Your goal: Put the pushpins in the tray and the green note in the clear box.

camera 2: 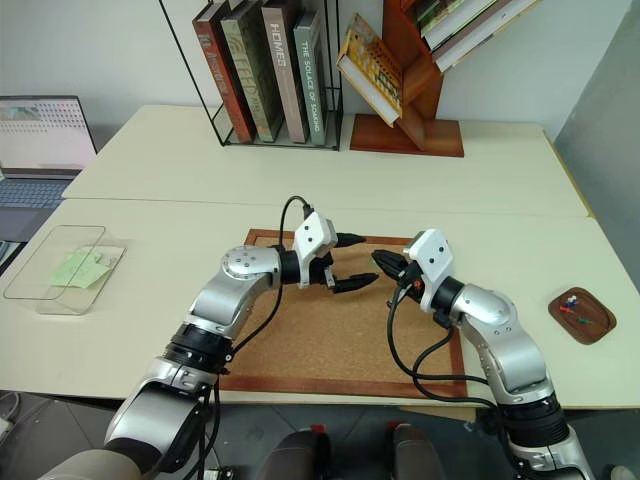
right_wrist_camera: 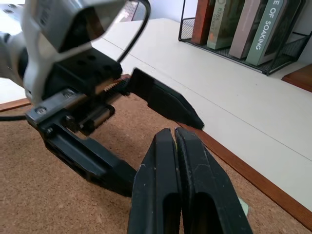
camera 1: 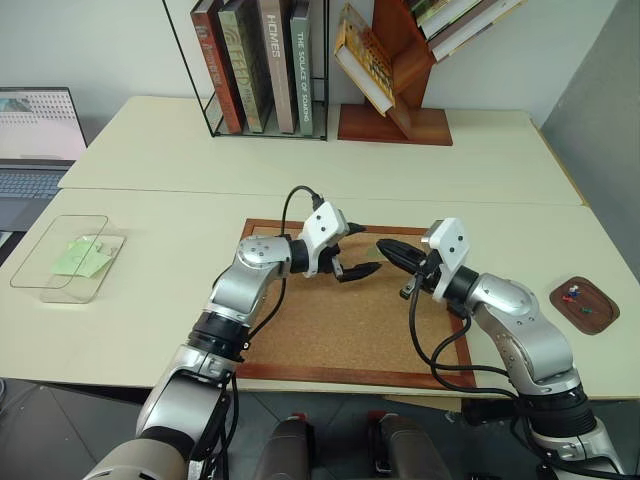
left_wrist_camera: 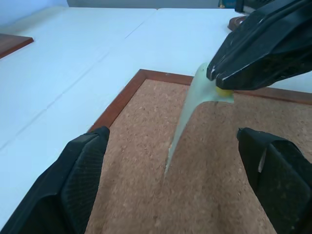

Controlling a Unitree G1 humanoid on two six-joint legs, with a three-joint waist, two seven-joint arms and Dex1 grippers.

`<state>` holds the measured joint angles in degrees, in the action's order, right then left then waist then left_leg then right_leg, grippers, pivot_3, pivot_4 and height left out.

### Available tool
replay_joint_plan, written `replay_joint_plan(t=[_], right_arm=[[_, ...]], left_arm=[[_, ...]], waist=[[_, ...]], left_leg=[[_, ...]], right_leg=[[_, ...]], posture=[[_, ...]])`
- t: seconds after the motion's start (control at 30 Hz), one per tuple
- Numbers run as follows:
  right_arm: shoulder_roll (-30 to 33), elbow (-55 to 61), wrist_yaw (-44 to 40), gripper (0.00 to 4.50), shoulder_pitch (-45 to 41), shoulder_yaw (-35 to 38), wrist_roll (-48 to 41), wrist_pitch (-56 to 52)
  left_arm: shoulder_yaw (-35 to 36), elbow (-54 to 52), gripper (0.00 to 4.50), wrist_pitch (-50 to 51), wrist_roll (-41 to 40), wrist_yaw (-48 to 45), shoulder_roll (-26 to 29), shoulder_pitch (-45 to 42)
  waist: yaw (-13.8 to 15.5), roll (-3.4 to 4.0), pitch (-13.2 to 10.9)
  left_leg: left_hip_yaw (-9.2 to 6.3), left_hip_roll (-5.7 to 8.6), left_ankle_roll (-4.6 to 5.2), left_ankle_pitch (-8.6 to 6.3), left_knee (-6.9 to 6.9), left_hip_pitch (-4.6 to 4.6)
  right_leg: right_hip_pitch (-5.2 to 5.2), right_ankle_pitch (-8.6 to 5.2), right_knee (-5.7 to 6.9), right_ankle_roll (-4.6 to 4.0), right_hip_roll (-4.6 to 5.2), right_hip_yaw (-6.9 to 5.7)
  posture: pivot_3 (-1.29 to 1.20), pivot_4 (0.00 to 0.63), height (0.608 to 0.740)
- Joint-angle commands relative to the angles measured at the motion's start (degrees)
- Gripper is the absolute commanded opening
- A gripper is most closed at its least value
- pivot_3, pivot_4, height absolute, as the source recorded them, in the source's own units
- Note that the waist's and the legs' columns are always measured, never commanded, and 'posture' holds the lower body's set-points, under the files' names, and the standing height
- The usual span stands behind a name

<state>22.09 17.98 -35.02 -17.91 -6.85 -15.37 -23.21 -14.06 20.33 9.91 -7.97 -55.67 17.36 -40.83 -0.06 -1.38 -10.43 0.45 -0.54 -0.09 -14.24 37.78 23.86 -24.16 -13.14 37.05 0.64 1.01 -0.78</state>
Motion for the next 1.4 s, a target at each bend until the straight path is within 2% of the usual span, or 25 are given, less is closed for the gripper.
replay_joint_plan(t=[0.03, 0.23, 0.87, 0.9, 1.07, 1.4], right_arm=[[-0.45, 3.33, -0.39, 0.0, -0.9, -0.2, -1.33, -0.47], [-0.93, 4.21, 0.01, 0.0, -0.69, -0.46, -1.64, -1.18], [-1.42, 4.09, 0.86, 0.0, -0.8, -0.41, -2.41, -1.65], [-1.43, 4.08, 0.89, 0.0, -0.79, -0.4, -2.41, -1.65], [-1.5, 4.0, 1.09, 0.0, -0.91, -0.33, -2.4, -1.71], [-1.73, 5.01, 1.93, 0.0, -0.98, 1.68, -4.23, -2.78]], left_arm=[[-0.27, 4.26, 4.37, -3.85, 1.12, -0.29, -1.79, -3.11], [0.86, 9.32, 4.37, -8.3, 1.16, -1.03, -3.33, -4.84], [2.14, 9.67, 1.18, -8.07, -0.55, -6.11, -3.75, -3.77], [2.13, 9.53, 0.89, -8.01, -0.6, -6.23, -3.77, -3.66], [2.15, 9.31, 0.01, -7.93, -0.71, -6.67, -3.71, -3.29], [1.23, 10.68, 0.01, -10.01, 1.36, -6.27, -2.66, -2.76]], waist=[[0.01, 0.0, 0.0], [-0.02, 0.0, 0.0], [-0.02, 0.0, 0.01], [-0.02, 0.0, 0.0], [-0.02, 0.0, 0.01], [-0.02, 0.0, 0.01]], left_leg=[[0.0, 0.0, 0.0, 0.0, 0.03, 0.0], [0.02, -0.01, 0.0, 0.0, 0.08, -0.01], [0.0, -0.01, 0.01, 0.0, 0.16, -0.01], [0.0, -0.01, 0.01, 0.0, 0.16, -0.01], [0.01, -0.01, 0.01, 0.0, 0.19, -0.02], [0.01, 0.0, 0.01, 0.0, 0.22, -0.04]], right_leg=[[0.0, 0.0, 0.02, 0.0, -0.03, -0.01], [0.01, 0.02, 0.06, 0.03, -0.11, 0.02], [0.02, 0.03, 0.15, 0.02, -0.13, 0.02], [0.02, 0.03, 0.16, 0.02, -0.13, 0.02], [0.02, 0.03, 0.19, 0.01, -0.13, 0.03], [0.02, 0.04, 0.25, 0.01, -0.13, 0.04]], posture=[[0.0, 0.15, 0.74], [0.0, 0.15, 0.74], [0.0, 0.15, 0.74], [0.0, 0.15, 0.74], [0.0, 0.15, 0.74], [0.0, 0.15, 0.74]])
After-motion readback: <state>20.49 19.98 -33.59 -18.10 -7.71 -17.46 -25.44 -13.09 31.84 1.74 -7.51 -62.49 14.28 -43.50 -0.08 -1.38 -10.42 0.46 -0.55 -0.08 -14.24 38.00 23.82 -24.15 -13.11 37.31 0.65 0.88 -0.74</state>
